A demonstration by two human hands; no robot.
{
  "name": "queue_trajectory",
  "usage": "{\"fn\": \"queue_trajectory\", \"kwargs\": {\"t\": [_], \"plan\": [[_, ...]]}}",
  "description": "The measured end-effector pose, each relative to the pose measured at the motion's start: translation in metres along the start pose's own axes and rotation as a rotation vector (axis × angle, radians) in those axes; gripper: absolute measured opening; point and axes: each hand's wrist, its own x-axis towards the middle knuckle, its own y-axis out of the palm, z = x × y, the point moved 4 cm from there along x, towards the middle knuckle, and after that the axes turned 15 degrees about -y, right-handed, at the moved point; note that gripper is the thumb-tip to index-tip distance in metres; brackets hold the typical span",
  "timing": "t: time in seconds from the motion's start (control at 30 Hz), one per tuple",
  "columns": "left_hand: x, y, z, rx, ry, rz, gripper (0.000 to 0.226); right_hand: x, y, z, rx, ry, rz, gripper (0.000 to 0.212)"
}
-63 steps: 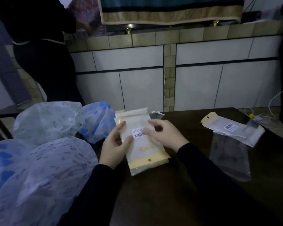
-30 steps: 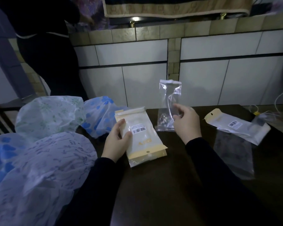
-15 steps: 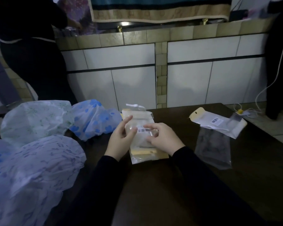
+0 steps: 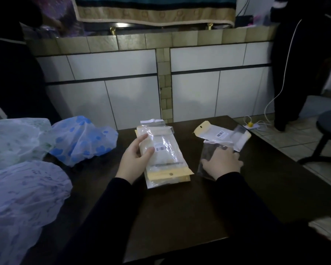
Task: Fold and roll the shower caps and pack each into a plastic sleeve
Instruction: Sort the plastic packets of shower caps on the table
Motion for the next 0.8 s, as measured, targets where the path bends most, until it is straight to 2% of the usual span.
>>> {"fn": "queue_trajectory", "kwargs": {"t": [0.13,0.3,0.47,0.6,0.7,0.8], "plan": [[0.003,-0.007,0.006,-0.003,-0.025,-0.015,0.05,-0.002,0.005,0.013,0.115,-0.078,-0.049,0.051],[0.007,-0.021,0.014,0.001,-0.033,-0.079,0.049,-0.007,0.0,0.026,0.34,-0.24,-0.184,0.059],[0.005,-0.024,0.013,0.024,-0.042,-0.088,0.05,-0.011,-0.029,0.04,0.655,-0.432,-0.407,0.054],[-0.003,-0.013,0.001,-0.007,0.025,-0.035,0.048,-0.009,-0.037,0.065,0.888,-0.526,-0.268,0.052],[-0.007,-0.004,-0.007,-0.047,0.074,-0.002,0.042,-0.007,-0.025,0.091,0.871,-0.585,-0.133,0.053],[-0.009,-0.001,-0.011,-0.064,0.102,0.037,0.048,-0.007,-0.011,0.109,0.837,-0.622,-0.057,0.05]]}}
